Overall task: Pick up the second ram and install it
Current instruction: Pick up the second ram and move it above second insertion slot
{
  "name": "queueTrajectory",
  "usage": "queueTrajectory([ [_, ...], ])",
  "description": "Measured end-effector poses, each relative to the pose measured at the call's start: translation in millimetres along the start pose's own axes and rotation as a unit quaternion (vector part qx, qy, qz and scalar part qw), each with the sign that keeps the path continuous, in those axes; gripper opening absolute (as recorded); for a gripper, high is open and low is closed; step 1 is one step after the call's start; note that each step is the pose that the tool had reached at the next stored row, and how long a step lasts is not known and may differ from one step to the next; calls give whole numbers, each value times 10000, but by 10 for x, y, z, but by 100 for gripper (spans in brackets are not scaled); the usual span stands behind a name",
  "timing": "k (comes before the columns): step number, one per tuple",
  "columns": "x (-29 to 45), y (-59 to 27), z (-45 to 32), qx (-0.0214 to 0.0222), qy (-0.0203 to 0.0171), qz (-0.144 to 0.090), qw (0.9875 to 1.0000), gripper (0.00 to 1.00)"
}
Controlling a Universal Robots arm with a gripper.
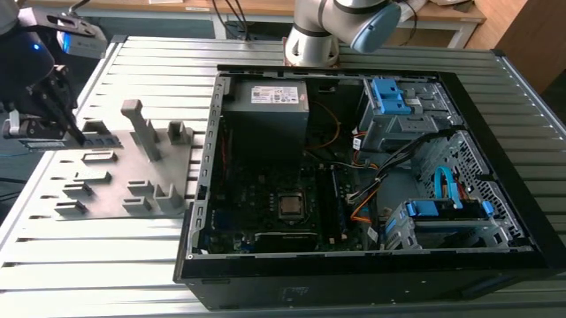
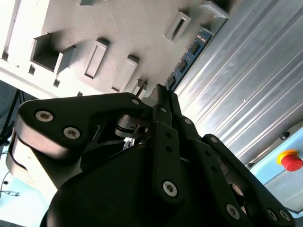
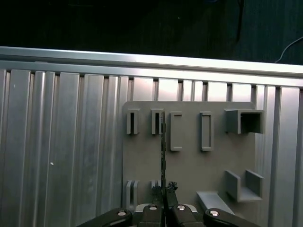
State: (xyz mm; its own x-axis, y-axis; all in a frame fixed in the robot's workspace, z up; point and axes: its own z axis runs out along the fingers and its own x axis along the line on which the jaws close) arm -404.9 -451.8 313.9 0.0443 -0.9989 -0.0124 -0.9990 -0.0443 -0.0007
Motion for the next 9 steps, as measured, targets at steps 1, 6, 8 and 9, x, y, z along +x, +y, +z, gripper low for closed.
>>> queueTrajectory([
  [1,0,0,-17,0,0,0,10000,14],
  [6,-1,0,-101,0,0,0,10000,14],
  [8,-2,0,-136,0,0,0,10000,14],
  [9,-2,0,-152,0,0,0,10000,14],
])
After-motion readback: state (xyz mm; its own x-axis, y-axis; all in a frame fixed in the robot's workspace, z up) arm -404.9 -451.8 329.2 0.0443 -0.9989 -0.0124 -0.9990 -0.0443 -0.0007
